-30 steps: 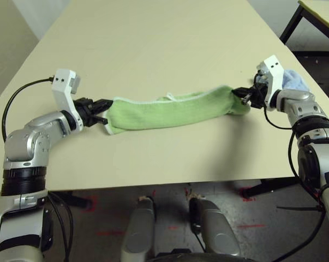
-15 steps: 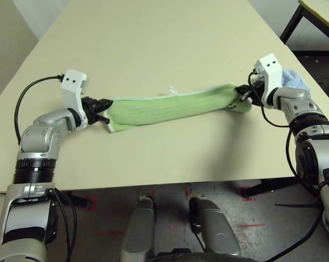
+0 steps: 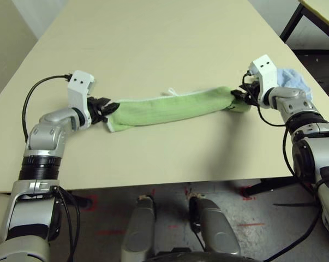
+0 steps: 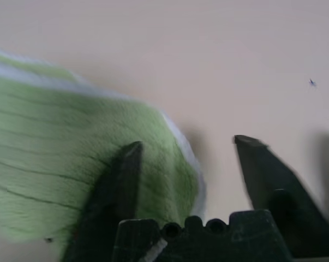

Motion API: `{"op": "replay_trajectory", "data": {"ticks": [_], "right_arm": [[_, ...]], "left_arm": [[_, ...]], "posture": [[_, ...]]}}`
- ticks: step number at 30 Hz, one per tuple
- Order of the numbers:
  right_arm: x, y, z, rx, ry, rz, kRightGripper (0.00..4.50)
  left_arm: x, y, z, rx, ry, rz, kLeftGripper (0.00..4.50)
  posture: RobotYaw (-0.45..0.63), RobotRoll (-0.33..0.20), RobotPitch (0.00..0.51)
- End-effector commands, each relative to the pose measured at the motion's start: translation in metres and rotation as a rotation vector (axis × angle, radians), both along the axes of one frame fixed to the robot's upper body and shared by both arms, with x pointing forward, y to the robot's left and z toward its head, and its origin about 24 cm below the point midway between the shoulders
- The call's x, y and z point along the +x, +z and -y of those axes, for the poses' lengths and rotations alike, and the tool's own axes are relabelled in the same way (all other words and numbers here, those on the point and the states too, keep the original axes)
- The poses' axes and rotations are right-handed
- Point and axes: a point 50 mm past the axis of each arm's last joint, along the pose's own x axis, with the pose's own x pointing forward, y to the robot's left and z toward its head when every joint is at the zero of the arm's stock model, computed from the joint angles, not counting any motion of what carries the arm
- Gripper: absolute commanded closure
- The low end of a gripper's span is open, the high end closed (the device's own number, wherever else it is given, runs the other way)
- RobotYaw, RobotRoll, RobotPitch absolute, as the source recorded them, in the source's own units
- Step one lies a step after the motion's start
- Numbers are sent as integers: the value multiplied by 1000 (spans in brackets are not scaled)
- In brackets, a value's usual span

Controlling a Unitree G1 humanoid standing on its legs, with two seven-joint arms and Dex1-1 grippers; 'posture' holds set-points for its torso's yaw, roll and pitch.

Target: Fold the towel and set it aside.

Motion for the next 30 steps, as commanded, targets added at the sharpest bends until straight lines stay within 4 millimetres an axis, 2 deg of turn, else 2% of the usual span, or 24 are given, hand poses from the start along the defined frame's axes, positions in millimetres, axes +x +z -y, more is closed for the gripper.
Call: {"op": "replay_trajectory", "data": {"ticks": [1, 7, 16, 20, 30], "right_arm": [[-5, 11, 11, 48, 37, -2, 0], [-10, 16, 23, 55, 40, -8, 0], [-20, 14, 38, 108, 43, -89, 0], [-28, 9, 45, 112, 102, -152, 0], [-38, -6, 44, 12, 223, -223, 0]], "left_arm": [[-13, 13, -2, -9, -22, 9, 26], [-27, 21, -3, -16, -40, 18, 26], [-53, 7, 4, -38, -163, -52, 26], [-63, 0, 7, -33, -212, -91, 26], [-64, -18, 2, 58, -222, -139, 26]], "posture": [[179, 0, 137], [181, 0, 141], [181, 0, 148], [181, 0, 151], [169, 0, 160]]}}
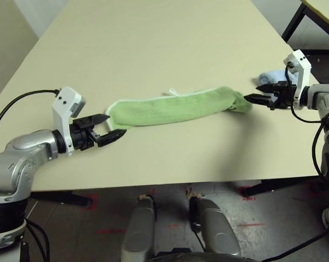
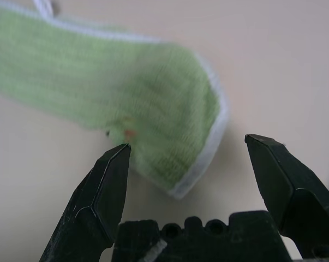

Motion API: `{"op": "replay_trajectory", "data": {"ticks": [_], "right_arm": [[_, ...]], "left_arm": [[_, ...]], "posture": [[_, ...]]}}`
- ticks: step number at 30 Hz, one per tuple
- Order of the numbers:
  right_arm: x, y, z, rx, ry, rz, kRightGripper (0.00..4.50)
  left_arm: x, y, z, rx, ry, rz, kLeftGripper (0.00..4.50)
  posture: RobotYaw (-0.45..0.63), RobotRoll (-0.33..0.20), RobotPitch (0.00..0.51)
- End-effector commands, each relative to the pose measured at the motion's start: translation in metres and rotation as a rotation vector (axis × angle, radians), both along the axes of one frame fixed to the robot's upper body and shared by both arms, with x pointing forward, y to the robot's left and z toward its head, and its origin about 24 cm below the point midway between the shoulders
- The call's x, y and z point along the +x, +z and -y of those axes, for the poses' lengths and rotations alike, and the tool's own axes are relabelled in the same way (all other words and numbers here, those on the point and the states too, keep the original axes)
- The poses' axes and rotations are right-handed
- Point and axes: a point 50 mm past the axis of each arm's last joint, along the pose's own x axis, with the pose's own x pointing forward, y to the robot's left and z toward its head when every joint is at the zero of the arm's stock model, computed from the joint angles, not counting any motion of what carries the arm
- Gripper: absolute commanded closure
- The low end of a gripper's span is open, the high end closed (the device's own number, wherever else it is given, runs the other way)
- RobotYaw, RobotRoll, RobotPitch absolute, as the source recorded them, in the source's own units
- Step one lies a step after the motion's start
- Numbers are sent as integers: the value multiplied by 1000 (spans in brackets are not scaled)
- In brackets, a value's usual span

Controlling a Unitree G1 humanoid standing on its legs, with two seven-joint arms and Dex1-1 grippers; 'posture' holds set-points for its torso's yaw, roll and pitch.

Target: Fold the towel and set it aside.

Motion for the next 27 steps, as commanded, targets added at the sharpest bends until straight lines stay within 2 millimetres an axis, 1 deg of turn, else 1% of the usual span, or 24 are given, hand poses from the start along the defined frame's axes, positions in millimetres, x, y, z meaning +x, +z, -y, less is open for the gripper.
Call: {"op": "replay_trajectory", "data": {"ticks": [1, 5, 10, 12, 15, 19, 23, 27], "right_arm": [[-3, -4, 0, -68, 40, -3, 0], [-1, -6, -1, -75, 20, 10, 0], [2, -4, 1, 4, -82, -8, 0], [0, -4, 4, 62, -121, -62, 0], [-4, -5, 9, 143, -169, -149, 0], [-15, -4, 13, 342, -223, -322, 0], [-22, -9, 12, 415, -276, -446, 0], [-24, -15, 4, 497, -330, -535, 0]], "left_arm": [[0, -10, -2, 36, -9, -29, 26], [4, -10, 0, 37, -16, -19, 26], [10, -4, 4, -20, -2, 33, 26], [12, 0, 4, -57, 10, 56, 26], [14, 0, 5, -64, 13, 68, 26], [15, -5, 9, -64, 5, 65, 26], [16, -6, 13, -70, -9, 69, 26], [19, -5, 19, -78, -27, 72, 26]], "posture": [[169, 0, 159], [170, 0, 157], [170, 0, 156], [169, 0, 153], [169, 0, 153], [163, 0, 150], [156, 0, 153], [142, 0, 159]]}}
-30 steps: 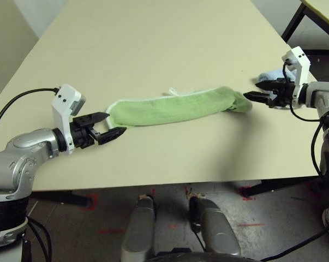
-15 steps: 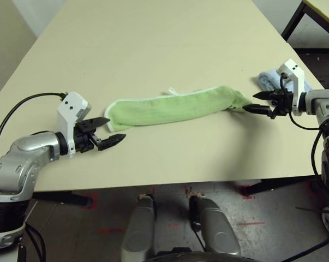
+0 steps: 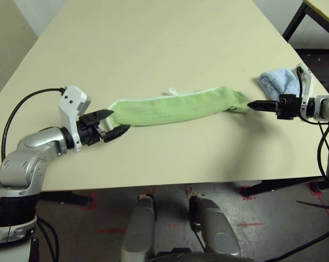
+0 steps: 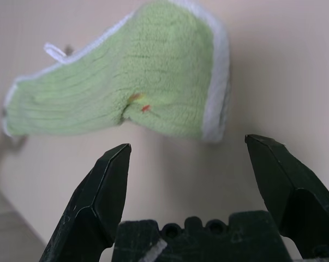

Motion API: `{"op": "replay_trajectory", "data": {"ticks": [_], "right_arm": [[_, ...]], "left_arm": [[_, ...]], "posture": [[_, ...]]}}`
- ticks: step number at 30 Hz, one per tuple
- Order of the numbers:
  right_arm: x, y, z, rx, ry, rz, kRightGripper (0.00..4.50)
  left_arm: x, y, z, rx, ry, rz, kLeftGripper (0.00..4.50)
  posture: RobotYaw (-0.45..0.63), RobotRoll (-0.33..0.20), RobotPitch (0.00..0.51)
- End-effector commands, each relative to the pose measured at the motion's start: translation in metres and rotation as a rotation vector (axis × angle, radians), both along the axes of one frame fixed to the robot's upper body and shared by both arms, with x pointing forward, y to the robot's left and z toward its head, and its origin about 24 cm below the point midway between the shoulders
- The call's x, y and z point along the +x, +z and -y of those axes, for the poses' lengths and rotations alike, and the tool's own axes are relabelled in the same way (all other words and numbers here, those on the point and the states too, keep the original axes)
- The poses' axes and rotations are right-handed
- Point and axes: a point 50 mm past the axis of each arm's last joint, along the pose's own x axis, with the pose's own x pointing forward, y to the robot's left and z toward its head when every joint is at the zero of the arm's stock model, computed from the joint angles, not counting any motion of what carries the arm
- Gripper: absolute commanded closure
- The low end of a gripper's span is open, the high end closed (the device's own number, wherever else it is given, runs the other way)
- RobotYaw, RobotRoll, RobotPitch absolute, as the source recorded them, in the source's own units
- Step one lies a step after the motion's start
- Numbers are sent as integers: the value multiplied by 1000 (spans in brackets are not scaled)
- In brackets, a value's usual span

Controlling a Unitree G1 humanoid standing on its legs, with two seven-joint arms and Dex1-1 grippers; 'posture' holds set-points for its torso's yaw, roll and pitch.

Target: Fold the towel and set it aside.

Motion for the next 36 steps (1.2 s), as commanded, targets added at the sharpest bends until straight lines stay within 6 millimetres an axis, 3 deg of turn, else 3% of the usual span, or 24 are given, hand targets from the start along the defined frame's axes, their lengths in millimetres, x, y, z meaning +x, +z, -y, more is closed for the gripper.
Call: {"op": "replay_trajectory", "data": {"ticks": [1, 18, 21, 31, 36], "right_arm": [[-3, -8, -5, 70, -62, -73, 0], [16, -40, -40, 208, -349, -111, 66], [17, -39, -36, 212, -394, -103, 772], [17, -22, -13, 184, -442, -18, 4483], [13, -11, 0, 141, -409, 15, 4483]], "left_arm": [[3, -2, 7, -2, -27, -4, 26], [2, 1, 15, -45, -103, 22, 5], [2, 1, 15, -40, -102, 23, 0], [4, -1, 16, -30, -110, 27, 0], [4, -2, 17, -26, -120, 28, 0]], "posture": [[142, 0, 159], [149, 0, 160], [149, 0, 160], [150, 0, 159], [143, 0, 160]]}}
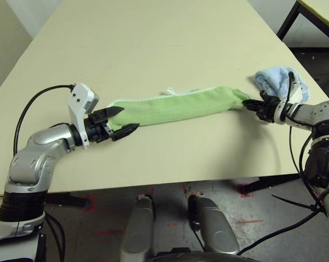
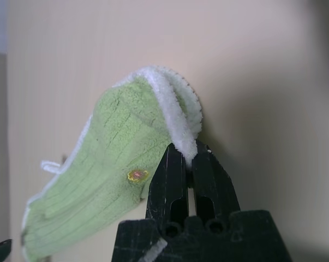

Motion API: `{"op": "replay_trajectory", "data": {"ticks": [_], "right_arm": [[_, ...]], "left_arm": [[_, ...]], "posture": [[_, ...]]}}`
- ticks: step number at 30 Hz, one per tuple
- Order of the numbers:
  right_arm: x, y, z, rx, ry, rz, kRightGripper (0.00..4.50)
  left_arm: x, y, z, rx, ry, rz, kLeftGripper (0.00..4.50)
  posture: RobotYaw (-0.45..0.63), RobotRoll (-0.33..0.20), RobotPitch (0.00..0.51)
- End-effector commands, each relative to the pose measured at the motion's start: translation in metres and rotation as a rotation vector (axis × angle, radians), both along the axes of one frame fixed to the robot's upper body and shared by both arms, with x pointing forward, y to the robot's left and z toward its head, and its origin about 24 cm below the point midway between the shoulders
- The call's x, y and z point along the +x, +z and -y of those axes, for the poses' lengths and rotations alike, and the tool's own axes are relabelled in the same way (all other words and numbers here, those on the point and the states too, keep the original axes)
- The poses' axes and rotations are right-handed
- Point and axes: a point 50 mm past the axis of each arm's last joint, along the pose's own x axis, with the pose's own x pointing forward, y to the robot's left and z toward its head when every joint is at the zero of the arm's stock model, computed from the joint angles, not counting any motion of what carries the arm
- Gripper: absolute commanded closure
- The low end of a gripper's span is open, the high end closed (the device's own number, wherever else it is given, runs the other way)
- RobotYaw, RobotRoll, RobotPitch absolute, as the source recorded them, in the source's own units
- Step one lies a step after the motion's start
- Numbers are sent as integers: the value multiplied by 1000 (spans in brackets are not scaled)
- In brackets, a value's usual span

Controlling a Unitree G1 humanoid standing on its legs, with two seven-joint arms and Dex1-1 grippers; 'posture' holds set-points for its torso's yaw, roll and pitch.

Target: Fold the towel and set it aside.

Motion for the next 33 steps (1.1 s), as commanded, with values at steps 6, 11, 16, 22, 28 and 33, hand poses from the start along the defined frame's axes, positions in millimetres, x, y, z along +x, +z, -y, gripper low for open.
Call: {"op": "replay_trajectory", "data": {"ticks": [6, 11, 16, 22, 28, 33], "right_arm": [[-15, 18, 24, -104, 107, -4, 4483], [-26, 24, 33, -149, 210, -21, 4483], [-26, 35, 33, -186, 256, 34, 4483], [-12, 51, 6, -200, 344, 150, 4483], [-5, 62, -25, -196, 477, 215, 4483], [-3, 70, -64, -185, 644, 254, 4483]], "left_arm": [[1, -4, 5, 10, -47, -16, 0], [-1, -2, 10, 3, -86, -18, 0], [0, -1, 15, -3, -107, -12, 0], [5, 3, 24, -12, -136, 6, 0], [6, 4, 27, -9, -145, 9, 0], [7, 5, 28, -9, -147, 14, 0]], "posture": [[140, 0, 163], [135, 0, 164], [131, 0, 164], [122, 0, 159], [128, 0, 156], [133, 0, 153]]}}
